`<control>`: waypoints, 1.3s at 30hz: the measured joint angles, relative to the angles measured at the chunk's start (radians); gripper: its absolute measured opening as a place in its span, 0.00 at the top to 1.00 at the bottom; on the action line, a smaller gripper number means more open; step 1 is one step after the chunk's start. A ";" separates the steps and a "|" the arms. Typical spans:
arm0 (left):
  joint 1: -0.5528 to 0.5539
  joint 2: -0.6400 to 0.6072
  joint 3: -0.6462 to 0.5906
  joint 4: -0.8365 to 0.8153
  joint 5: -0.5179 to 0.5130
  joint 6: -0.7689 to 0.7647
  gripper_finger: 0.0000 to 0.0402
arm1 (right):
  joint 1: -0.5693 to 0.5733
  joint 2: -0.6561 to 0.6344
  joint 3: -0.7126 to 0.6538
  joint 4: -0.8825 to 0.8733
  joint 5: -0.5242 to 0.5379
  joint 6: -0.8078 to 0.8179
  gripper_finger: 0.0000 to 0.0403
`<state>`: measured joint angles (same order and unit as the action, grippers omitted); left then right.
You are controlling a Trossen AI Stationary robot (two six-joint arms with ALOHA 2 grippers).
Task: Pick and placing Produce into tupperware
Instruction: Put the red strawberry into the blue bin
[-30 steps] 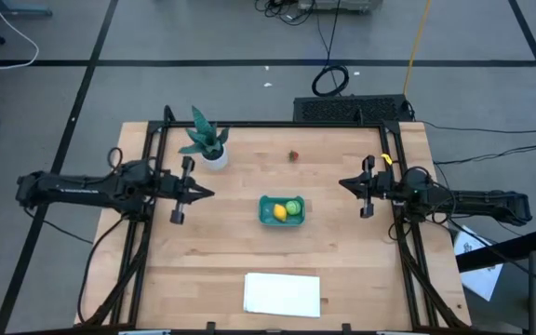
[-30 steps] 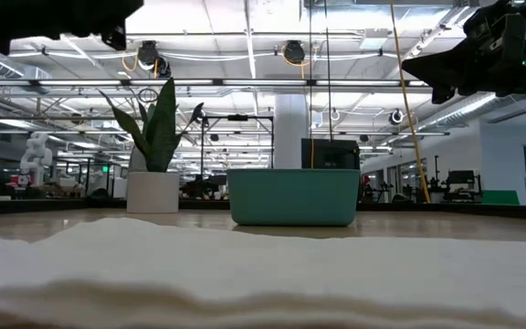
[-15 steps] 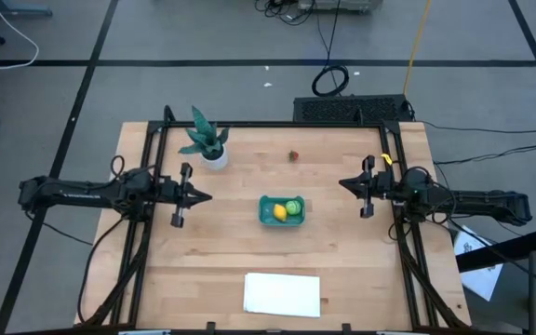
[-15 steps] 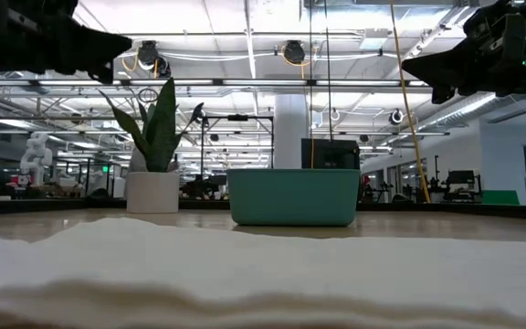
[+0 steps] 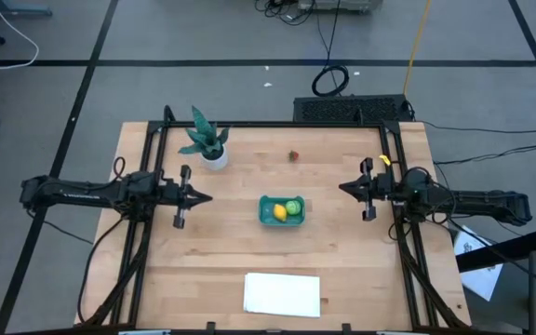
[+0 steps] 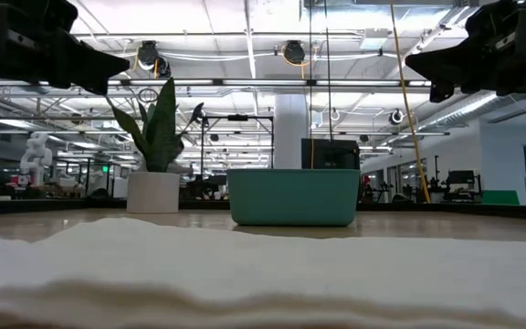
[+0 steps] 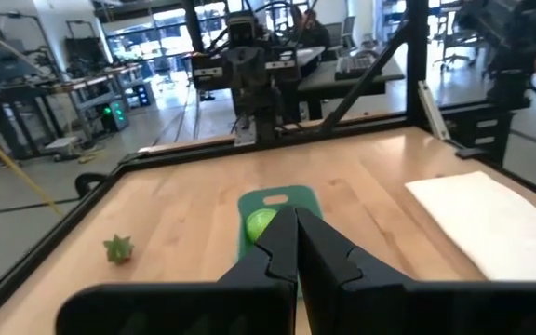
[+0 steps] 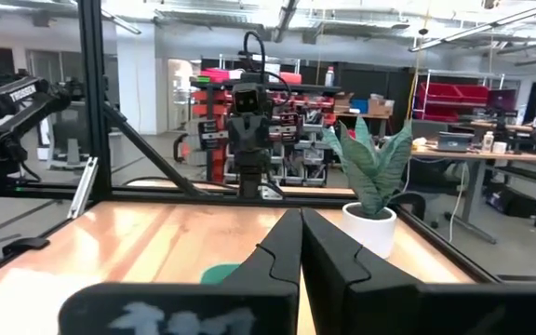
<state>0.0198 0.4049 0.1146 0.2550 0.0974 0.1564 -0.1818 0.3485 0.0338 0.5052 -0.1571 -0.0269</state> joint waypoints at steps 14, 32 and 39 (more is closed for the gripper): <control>-0.009 -0.015 0.000 -0.080 -0.030 -0.018 0.97 | -0.002 0.040 0.000 0.031 0.167 0.044 1.00; -0.009 -0.015 0.000 -0.079 -0.029 -0.028 0.99 | -0.001 0.258 0.000 0.203 0.174 0.044 1.00; -0.009 -0.015 0.000 -0.078 -0.029 -0.028 0.94 | -0.002 0.296 0.014 0.230 0.187 0.066 1.00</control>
<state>0.0113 0.3897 0.1143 0.1774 0.0681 0.1287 -0.1841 0.6441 0.0475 0.7356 0.0300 0.0388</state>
